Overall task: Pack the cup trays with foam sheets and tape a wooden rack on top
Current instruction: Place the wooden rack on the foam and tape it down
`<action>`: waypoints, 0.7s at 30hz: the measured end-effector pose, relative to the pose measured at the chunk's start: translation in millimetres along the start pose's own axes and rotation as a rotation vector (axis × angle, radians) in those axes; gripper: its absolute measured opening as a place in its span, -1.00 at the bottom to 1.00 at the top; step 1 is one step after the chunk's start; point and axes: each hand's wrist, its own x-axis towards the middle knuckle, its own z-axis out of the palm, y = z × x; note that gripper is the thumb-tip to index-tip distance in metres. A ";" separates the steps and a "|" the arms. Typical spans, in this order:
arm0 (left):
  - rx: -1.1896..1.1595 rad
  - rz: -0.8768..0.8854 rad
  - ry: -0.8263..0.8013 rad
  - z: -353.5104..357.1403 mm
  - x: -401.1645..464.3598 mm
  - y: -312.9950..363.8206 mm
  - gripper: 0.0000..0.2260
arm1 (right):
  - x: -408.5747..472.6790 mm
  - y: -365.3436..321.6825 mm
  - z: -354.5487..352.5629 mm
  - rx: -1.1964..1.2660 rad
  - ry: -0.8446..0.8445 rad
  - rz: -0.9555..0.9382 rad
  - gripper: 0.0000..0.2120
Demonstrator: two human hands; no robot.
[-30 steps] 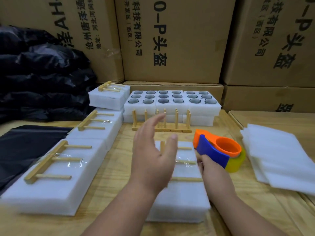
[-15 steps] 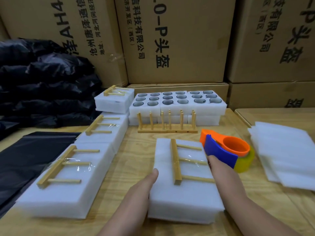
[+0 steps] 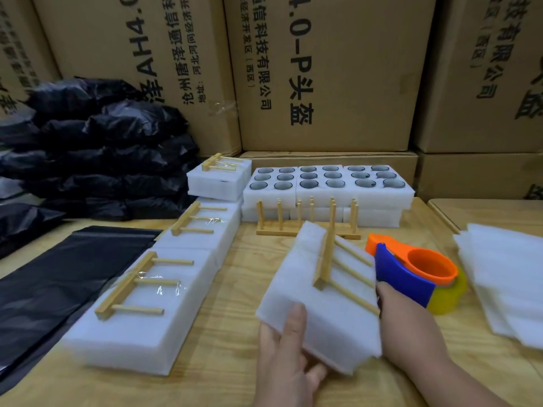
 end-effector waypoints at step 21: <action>0.005 0.241 0.329 -4.5 47.8 140.3 -0.68 | 18.3 -4.9 5.9 -0.100 -0.072 0.072 -0.87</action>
